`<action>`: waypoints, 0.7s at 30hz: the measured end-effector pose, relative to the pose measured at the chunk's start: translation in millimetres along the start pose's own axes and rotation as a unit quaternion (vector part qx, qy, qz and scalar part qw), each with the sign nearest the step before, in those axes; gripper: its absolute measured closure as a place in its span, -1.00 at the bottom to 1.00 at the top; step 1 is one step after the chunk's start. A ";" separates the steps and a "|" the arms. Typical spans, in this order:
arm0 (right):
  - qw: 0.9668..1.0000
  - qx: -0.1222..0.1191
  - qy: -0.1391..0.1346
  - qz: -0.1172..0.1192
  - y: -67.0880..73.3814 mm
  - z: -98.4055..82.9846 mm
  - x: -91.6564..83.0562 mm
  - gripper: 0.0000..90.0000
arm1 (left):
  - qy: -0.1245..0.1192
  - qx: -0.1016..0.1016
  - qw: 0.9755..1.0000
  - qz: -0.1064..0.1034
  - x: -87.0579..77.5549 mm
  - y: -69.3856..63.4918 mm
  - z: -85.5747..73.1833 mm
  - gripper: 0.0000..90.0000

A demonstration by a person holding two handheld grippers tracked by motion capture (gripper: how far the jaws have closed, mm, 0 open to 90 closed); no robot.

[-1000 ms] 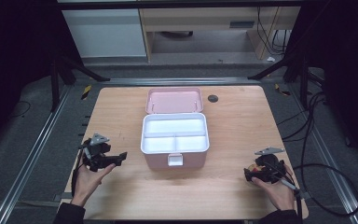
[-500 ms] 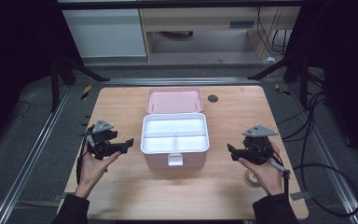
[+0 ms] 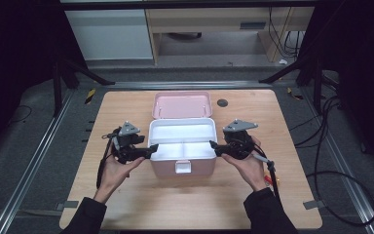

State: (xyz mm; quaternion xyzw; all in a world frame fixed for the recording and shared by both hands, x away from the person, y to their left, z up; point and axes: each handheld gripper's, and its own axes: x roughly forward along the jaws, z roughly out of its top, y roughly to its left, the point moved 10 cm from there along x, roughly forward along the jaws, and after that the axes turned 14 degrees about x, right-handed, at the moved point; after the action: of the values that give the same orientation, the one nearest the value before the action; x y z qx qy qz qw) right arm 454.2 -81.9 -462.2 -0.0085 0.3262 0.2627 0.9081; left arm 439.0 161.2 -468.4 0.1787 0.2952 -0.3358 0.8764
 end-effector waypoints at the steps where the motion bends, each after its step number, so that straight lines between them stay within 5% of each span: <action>1: 1.000 0.000 0.002 0.001 0.6 -1.5 1.9 -0.13 | 0.002 -0.001 1.000 -0.003 1.7 -1.1 -0.8 -0.13; 6: 1.000 0.003 0.014 0.007 2.9 -8.6 8.6 0.02 | 0.014 0.000 1.000 0.002 5.9 1.7 -4.2 0.24; 9: 1.000 0.006 0.018 0.015 5.2 -11.4 12.1 0.06 | 0.005 -0.011 1.000 -0.004 7.1 3.7 -3.3 0.25; 21: 1.000 0.010 0.024 0.011 15.8 -17.3 16.7 0.11 | 0.005 -0.004 1.000 0.003 7.6 13.3 -5.0 0.32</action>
State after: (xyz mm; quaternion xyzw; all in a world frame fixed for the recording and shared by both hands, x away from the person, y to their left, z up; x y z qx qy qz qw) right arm 447.3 -63.6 -483.3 -0.0021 0.3507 0.2691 0.8970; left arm 450.8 169.5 -475.6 0.1772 0.3003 -0.3313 0.8767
